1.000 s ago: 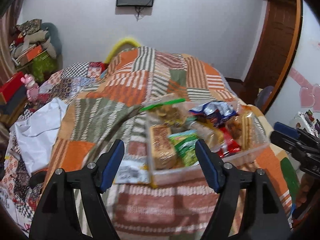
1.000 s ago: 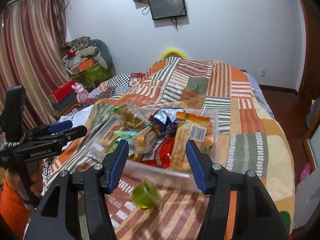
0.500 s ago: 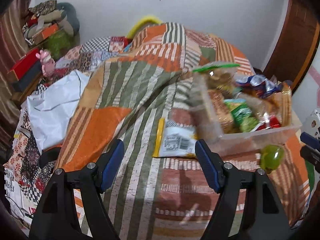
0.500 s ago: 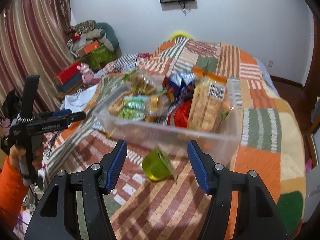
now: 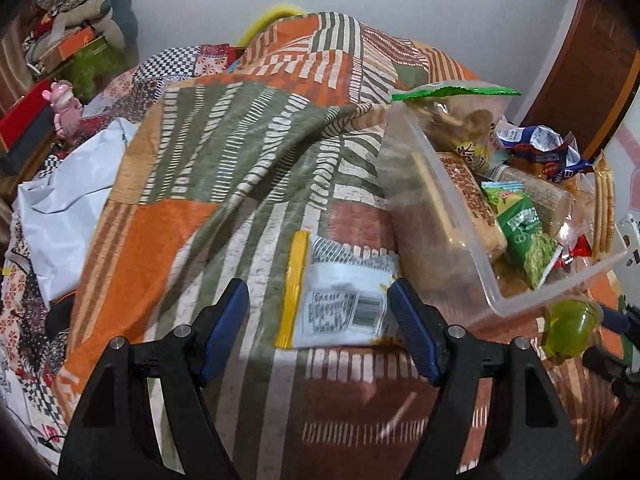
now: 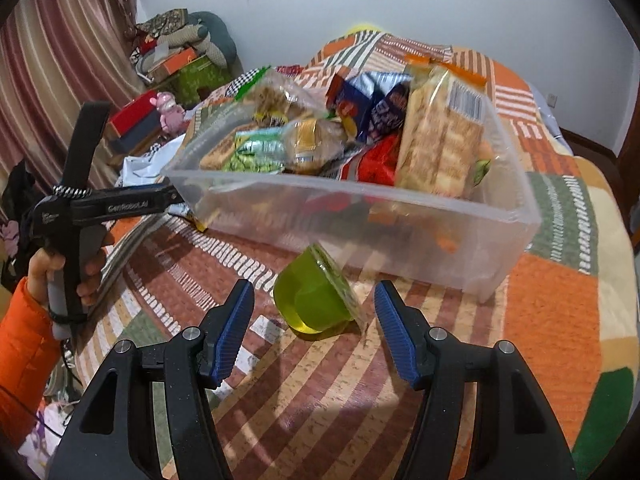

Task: Organize snacks
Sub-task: 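Grasp the white-yellow pack with the left tool while the right tool grasps the green jelly cup, then lower both held items into the clear box and open both tools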

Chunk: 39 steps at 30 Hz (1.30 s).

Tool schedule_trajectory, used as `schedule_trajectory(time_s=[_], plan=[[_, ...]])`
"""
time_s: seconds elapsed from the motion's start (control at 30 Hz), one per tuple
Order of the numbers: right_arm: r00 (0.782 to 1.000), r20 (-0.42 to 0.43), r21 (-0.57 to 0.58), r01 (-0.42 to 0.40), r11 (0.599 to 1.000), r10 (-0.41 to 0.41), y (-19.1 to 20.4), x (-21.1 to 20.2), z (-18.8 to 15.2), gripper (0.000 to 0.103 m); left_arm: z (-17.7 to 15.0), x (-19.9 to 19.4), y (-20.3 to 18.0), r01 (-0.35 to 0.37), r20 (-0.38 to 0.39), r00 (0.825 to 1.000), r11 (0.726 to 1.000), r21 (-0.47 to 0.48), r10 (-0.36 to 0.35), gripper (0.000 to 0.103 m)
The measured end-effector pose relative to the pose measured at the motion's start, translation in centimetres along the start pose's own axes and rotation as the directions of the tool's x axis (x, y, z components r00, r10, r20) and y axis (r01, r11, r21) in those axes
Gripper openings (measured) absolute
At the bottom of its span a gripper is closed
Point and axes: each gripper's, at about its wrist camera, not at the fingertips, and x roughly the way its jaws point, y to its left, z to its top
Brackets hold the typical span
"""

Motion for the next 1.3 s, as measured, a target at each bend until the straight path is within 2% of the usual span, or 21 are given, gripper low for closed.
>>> schedule_trajectory(time_s=[0.27,0.33,0.37,0.43,0.5,0.7,0.87,1.0,1.13,1.17,1.2,1.3], plan=[[0.999,-0.034,-0.01,-0.004,1.0,0.004,0.5,1.4,-0.1,0.059,-0.1,1.6,0.7,0.045,-0.014,0.999,0.999,-0.024,-0.045,0.077],[0.999,-0.038,-0.003,-0.003,1.0,0.003,0.3,1.5,-0.2,0.052,-0.2,1.6,0.7,0.047,-0.012,0.999,0.998,-0.028,-0.048,0.076],[0.999,-0.04,0.0,0.0,1.0,0.0,0.2,1.5,-0.2,0.047,-0.3,1.5,0.7,0.043,-0.008,0.999,0.999,-0.024,-0.043,0.074],[0.999,-0.041,0.004,-0.011,1.0,0.011,0.2,1.6,-0.2,0.047,-0.7,1.1,0.5,0.033,0.002,0.999,0.999,-0.017,-0.033,0.069],[0.999,-0.038,0.0,-0.008,1.0,0.008,0.3,1.5,-0.2,0.046,-1.0,0.7,0.6,0.032,0.009,0.999,0.999,-0.022,-0.031,0.06],[1.0,-0.022,-0.012,0.0,1.0,0.0,0.5,1.0,-0.4,0.043,-1.7,-0.1,2.1,0.021,0.016,1.0,0.997,-0.071,-0.02,0.054],[1.0,-0.001,-0.007,-0.005,1.0,0.005,0.5,0.1,-0.5,0.042,-2.6,-1.9,2.0,-0.03,0.036,0.999,0.999,-0.043,0.031,0.05],[1.0,0.016,-0.004,-0.005,1.0,0.005,0.4,-0.7,-0.5,0.042,-2.9,-4.1,2.2,-0.014,0.059,0.998,0.998,-0.053,0.017,0.036],[0.999,0.048,-0.001,-0.007,1.0,0.007,0.4,-1.8,-0.4,0.042,-2.9,-6.0,2.0,-0.011,0.082,0.997,0.999,-0.045,0.015,0.029],[0.998,0.056,0.0,-0.009,1.0,0.009,0.3,-2.1,-0.4,0.042,-2.9,-6.4,1.8,-0.01,0.085,0.996,0.999,-0.041,0.013,0.02],[0.998,0.062,0.0,-0.01,1.0,0.01,0.4,-2.2,-0.3,0.042,-2.9,-6.7,1.6,-0.005,0.09,0.996,0.999,-0.037,0.009,0.017],[0.996,0.087,-0.003,-0.01,1.0,0.01,0.6,-2.9,-0.1,0.042,-2.9,-7.8,1.0,0.005,0.107,0.994,1.0,-0.024,-0.003,0.017]])
